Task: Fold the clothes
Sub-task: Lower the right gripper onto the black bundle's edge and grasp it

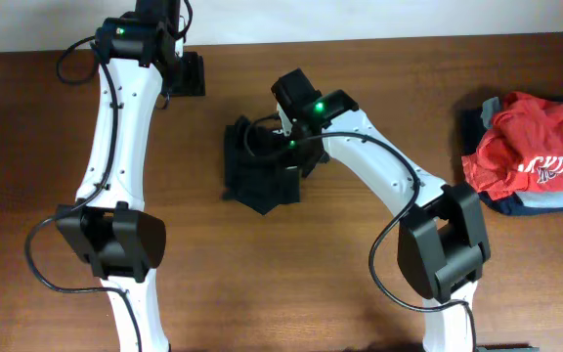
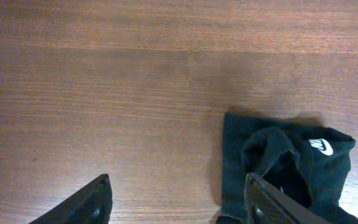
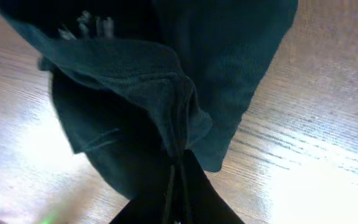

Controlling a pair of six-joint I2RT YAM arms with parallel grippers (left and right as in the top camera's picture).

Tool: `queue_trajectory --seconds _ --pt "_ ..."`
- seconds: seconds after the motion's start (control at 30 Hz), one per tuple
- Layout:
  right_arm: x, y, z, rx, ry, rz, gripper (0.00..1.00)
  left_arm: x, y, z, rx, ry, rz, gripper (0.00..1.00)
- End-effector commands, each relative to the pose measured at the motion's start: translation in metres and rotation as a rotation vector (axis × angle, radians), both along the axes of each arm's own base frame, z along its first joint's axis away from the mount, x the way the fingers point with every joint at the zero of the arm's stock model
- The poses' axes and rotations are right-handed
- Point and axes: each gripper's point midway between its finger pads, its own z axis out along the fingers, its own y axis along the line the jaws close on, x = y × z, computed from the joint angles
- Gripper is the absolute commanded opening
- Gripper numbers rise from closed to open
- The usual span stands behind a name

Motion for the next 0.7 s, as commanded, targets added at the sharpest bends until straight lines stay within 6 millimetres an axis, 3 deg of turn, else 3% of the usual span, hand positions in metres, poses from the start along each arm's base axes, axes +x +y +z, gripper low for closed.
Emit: queue_trajectory --seconds 0.0,0.17,0.5,0.67 --pt "0.019 0.008 0.043 0.048 -0.109 -0.009 0.04 0.000 0.000 0.007 0.001 -0.015 -0.011 0.68" --pt "0.020 0.013 0.056 0.067 -0.126 0.002 0.04 0.000 0.000 0.007 0.002 -0.016 -0.011 0.68" --pt "-0.029 0.079 0.055 0.119 -0.107 0.219 0.04 0.004 0.001 0.009 0.005 -0.034 -0.008 0.68" --pt "-0.051 0.108 0.035 0.092 -0.089 0.292 0.04 0.005 0.001 0.009 0.005 -0.035 -0.008 0.68"
